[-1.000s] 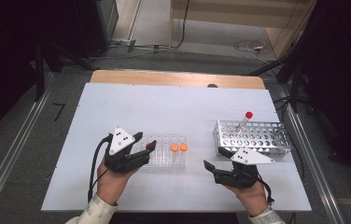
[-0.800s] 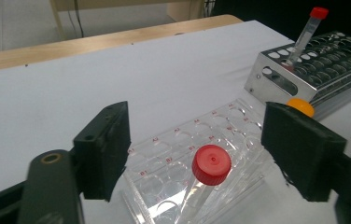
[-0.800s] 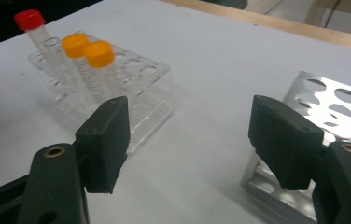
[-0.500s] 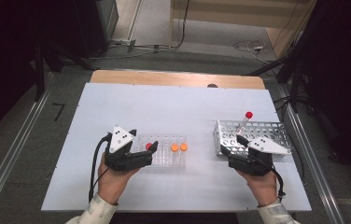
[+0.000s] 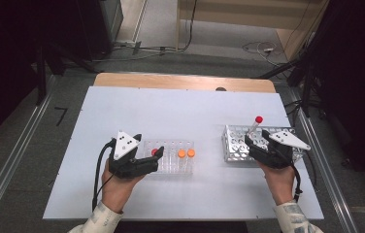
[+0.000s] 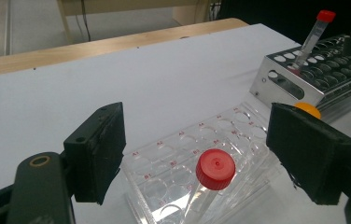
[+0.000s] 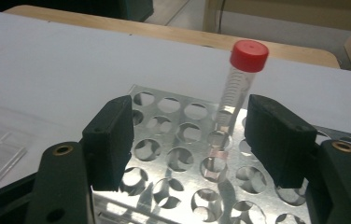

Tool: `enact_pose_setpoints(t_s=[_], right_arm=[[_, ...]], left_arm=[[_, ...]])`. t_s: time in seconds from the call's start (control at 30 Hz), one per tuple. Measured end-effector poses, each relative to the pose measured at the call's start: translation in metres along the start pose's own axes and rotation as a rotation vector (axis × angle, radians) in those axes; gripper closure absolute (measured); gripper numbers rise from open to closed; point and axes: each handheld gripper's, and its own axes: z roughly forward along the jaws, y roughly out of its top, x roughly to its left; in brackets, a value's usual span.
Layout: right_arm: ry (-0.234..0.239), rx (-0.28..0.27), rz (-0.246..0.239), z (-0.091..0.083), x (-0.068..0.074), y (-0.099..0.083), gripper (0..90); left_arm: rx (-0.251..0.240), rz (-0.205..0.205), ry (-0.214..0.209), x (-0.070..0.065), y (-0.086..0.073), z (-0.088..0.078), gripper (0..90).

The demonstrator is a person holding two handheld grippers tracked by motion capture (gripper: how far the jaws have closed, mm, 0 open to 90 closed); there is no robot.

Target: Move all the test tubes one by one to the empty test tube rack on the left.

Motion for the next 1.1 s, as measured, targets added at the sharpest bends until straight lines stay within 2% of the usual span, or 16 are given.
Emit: enact_pose_setpoints(t_s=[0.1,0.27,0.43,0.6,1.1], right_arm=[[-0.024,0.008,0.018,0.008,-0.007,0.0,36.3],[-0.033,0.022,0.056,0.024,-0.016,0.003,38.5],[-0.045,0.041,0.075,0.035,-0.018,0.004,42.5],[-0.059,0.048,0.091,0.041,-0.019,0.006,48.7],[-0.087,0.065,0.099,0.048,-0.017,0.007,64.1]], left_arm=[[0.005,0.004,-0.004,-0.002,0.0,0.001,20.1],[0.007,0.011,-0.002,-0.003,-0.001,0.002,20.1],[0.006,0.009,0.001,-0.002,-0.001,0.002,20.2],[0.008,0.011,0.001,-0.003,-0.002,0.003,20.3],[0.013,0.015,-0.006,-0.004,-0.002,0.004,20.9]])
